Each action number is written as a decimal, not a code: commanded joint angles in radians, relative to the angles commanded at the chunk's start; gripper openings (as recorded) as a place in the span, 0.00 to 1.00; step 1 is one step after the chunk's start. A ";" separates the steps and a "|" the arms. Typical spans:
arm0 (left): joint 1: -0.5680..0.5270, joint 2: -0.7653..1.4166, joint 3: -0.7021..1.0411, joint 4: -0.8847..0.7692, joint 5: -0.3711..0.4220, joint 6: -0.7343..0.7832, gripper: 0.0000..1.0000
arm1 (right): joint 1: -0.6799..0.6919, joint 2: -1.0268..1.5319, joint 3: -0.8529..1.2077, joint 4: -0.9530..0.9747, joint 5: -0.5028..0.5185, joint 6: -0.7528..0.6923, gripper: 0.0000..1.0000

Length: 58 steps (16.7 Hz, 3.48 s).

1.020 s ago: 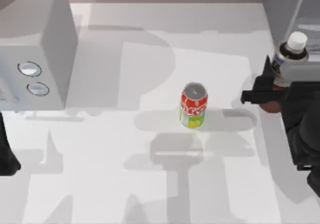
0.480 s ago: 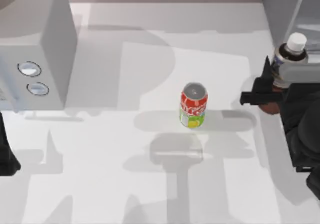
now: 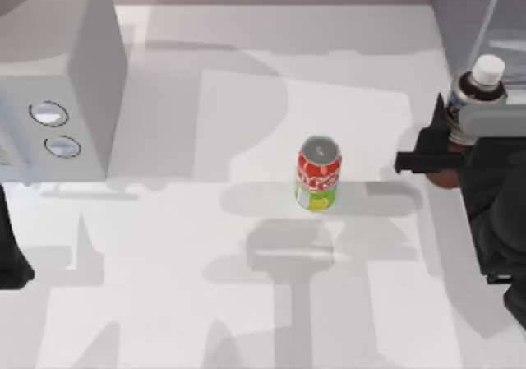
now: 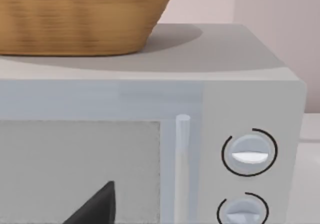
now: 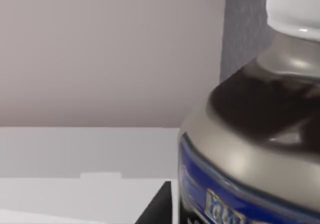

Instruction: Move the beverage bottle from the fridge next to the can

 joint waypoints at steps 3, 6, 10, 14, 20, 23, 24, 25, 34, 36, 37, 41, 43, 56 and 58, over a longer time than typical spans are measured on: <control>0.000 0.000 0.000 0.000 0.000 0.000 1.00 | 0.000 0.000 0.000 0.000 0.000 0.000 0.68; 0.000 0.000 0.000 0.000 0.000 0.000 1.00 | 0.000 0.000 0.000 0.000 0.000 0.000 0.90; 0.000 0.000 0.000 0.000 0.000 0.000 1.00 | 0.000 0.000 0.000 0.000 0.000 0.000 1.00; 0.000 0.000 0.000 0.000 0.000 0.000 1.00 | 0.000 0.000 0.000 0.000 0.000 0.000 1.00; 0.000 0.000 0.000 0.000 0.000 0.000 1.00 | 0.031 -0.028 -0.056 0.023 0.032 0.000 1.00; 0.000 0.000 0.000 0.000 0.000 0.000 1.00 | 0.062 -0.056 -0.103 0.046 0.062 0.001 1.00; 0.000 0.000 0.000 0.000 0.000 0.000 1.00 | 0.063 -0.057 -0.104 0.046 0.062 0.001 1.00; 0.000 0.000 0.000 0.000 0.000 0.000 1.00 | 0.063 -0.057 -0.104 0.046 0.062 0.001 1.00; 0.000 0.000 0.000 0.000 0.000 0.000 1.00 | -0.001 -0.329 -0.098 -0.188 -0.013 0.011 1.00; 0.000 0.000 0.000 0.000 0.000 0.000 1.00 | -0.040 -0.475 -0.110 -0.317 -0.055 0.015 1.00; 0.000 0.000 0.000 0.000 0.000 0.000 1.00 | -0.062 -0.554 -0.119 -0.388 -0.080 0.016 1.00; 0.000 0.000 0.000 0.000 0.000 0.000 1.00 | -0.169 -0.906 -0.175 -0.698 -0.189 0.019 1.00; 0.000 0.000 0.000 0.000 0.000 0.000 1.00 | -0.229 -1.093 -0.213 -0.854 -0.247 0.018 1.00; 0.000 0.000 0.000 0.000 0.000 0.000 1.00 | -0.484 -1.864 -0.399 -1.460 -0.515 -0.007 1.00; 0.000 0.000 0.000 0.000 0.000 0.000 1.00 | -0.484 -1.864 -0.399 -1.460 -0.515 -0.007 1.00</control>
